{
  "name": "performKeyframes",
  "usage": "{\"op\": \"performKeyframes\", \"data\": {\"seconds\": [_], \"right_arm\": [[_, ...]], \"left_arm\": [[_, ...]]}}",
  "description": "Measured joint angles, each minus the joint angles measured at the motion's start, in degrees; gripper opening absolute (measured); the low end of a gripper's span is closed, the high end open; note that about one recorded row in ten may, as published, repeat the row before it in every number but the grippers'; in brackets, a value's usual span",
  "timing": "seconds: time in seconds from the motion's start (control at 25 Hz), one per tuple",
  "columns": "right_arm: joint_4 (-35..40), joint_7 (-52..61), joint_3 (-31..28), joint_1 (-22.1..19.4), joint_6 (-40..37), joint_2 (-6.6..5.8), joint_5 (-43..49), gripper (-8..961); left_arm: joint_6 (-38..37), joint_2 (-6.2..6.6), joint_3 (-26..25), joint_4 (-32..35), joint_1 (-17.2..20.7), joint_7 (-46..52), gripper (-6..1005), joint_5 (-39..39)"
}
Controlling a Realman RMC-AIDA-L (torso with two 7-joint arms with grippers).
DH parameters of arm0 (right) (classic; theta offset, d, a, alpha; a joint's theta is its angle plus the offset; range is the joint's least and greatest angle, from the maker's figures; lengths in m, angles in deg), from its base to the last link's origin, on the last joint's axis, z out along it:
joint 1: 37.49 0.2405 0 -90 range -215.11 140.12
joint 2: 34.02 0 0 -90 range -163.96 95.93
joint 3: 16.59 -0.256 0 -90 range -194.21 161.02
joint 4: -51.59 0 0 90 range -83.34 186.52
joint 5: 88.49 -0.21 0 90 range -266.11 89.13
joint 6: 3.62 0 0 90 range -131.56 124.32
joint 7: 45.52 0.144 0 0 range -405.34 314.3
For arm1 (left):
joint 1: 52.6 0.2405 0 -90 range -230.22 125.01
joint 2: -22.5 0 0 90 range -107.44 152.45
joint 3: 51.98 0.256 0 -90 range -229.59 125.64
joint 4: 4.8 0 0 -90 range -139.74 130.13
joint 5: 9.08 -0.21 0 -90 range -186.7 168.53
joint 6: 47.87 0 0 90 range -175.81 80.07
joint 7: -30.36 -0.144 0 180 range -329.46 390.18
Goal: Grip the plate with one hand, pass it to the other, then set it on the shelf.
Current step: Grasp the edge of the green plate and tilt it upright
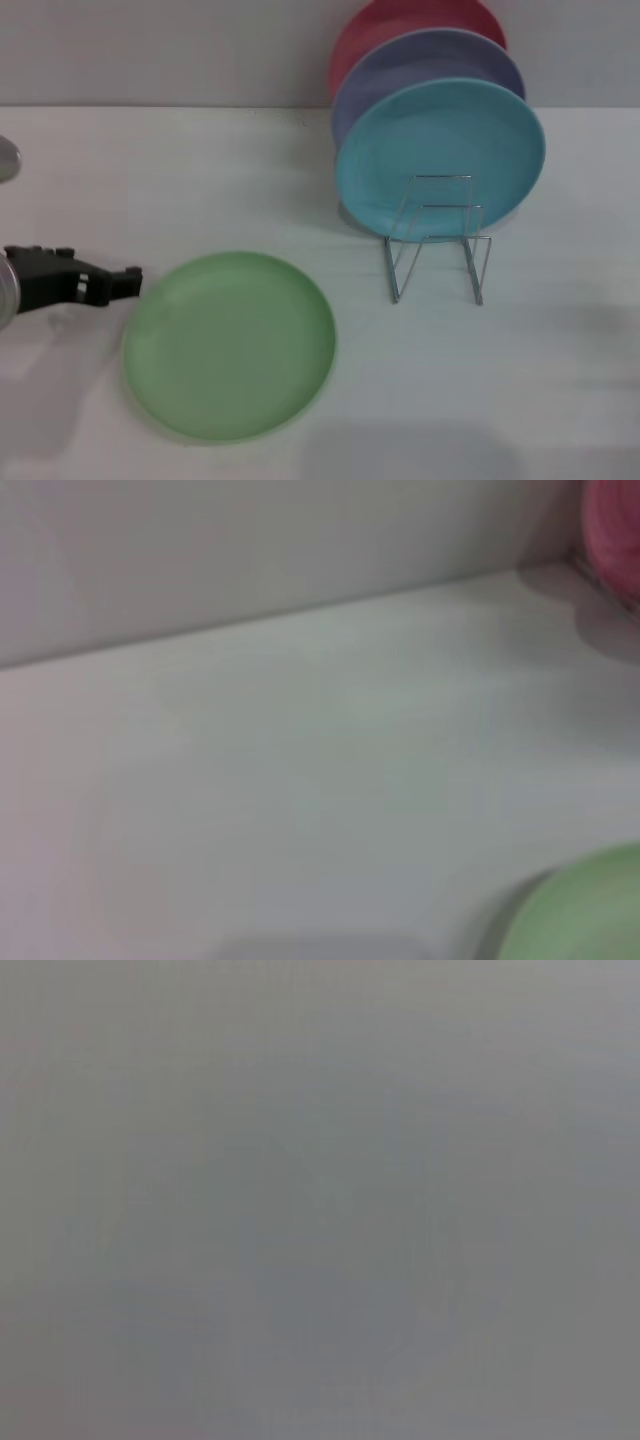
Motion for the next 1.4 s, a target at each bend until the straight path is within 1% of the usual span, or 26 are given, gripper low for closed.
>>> {"op": "performKeyframes", "data": {"seconds": [0.24,0.32,0.52,0.92,1.2,1.36,1.4], "right_arm": [[0.00,0.00,-0.03,-0.13,0.56,0.00,0.00,821],[0.00,0.00,-0.04,0.00,0.66,0.00,0.00,821],[0.00,0.00,-0.04,0.03,0.72,0.00,0.00,821],[0.00,-0.01,-0.04,-0.17,0.74,0.00,0.01,822],[0.00,-0.18,-0.03,-0.21,0.73,0.00,0.06,822],[0.00,-0.19,-0.03,-0.26,0.73,0.00,0.08,822],[0.00,-0.19,-0.03,-0.27,0.73,0.00,0.08,822]], "left_arm": [[1.03,-0.11,1.45,2.08,-0.14,-0.17,813,-0.19],[1.05,-0.13,1.11,5.30,-1.08,-0.18,813,-0.07],[0.68,-0.25,1.00,8.49,-2.28,0.01,813,-0.01],[1.20,-0.35,1.50,9.92,-3.41,0.24,812,0.09],[2.63,-0.46,1.56,12.64,-5.37,0.44,812,0.44],[2.90,-0.37,1.99,13.18,-5.77,0.10,812,0.70],[3.01,-0.29,2.35,13.21,-5.80,-0.08,790,0.71]]}}
